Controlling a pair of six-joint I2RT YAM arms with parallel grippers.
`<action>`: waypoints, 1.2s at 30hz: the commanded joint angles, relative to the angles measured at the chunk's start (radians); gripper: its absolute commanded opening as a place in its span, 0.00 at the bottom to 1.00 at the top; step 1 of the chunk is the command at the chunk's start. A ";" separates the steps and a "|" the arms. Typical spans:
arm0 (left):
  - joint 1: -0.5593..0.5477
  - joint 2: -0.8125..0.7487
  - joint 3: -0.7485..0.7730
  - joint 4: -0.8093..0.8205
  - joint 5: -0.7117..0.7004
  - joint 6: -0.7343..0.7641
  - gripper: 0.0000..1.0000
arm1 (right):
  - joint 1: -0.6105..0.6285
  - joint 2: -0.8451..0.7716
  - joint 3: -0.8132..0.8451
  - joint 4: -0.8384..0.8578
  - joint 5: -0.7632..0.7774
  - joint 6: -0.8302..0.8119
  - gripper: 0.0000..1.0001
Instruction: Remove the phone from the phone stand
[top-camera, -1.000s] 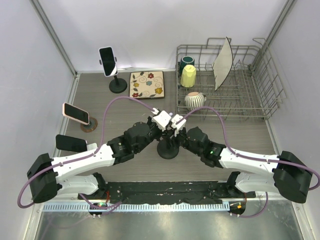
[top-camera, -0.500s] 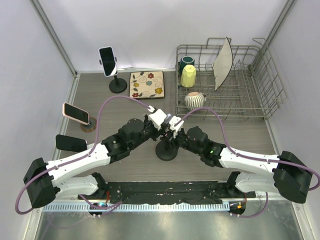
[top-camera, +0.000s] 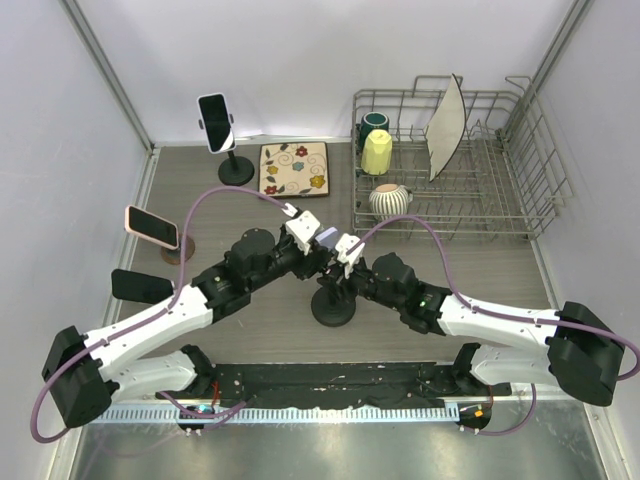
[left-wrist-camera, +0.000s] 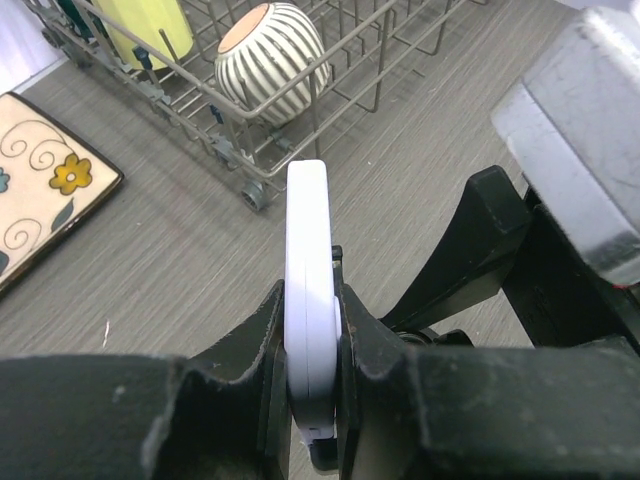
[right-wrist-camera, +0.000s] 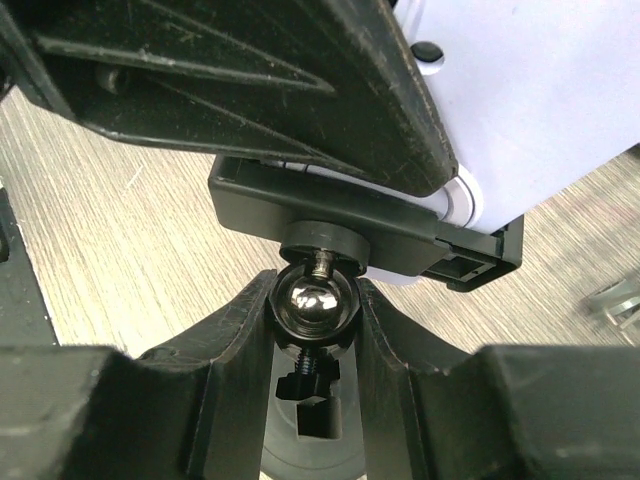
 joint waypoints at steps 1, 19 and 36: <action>0.110 -0.076 0.061 0.085 -0.148 0.051 0.00 | 0.027 -0.001 -0.026 -0.187 -0.074 -0.007 0.01; 0.249 -0.133 0.072 0.059 -0.006 0.057 0.00 | 0.027 0.010 -0.029 -0.207 -0.085 -0.032 0.01; 0.387 -0.177 0.078 0.059 0.113 0.037 0.00 | 0.027 0.036 -0.034 -0.211 -0.108 -0.039 0.01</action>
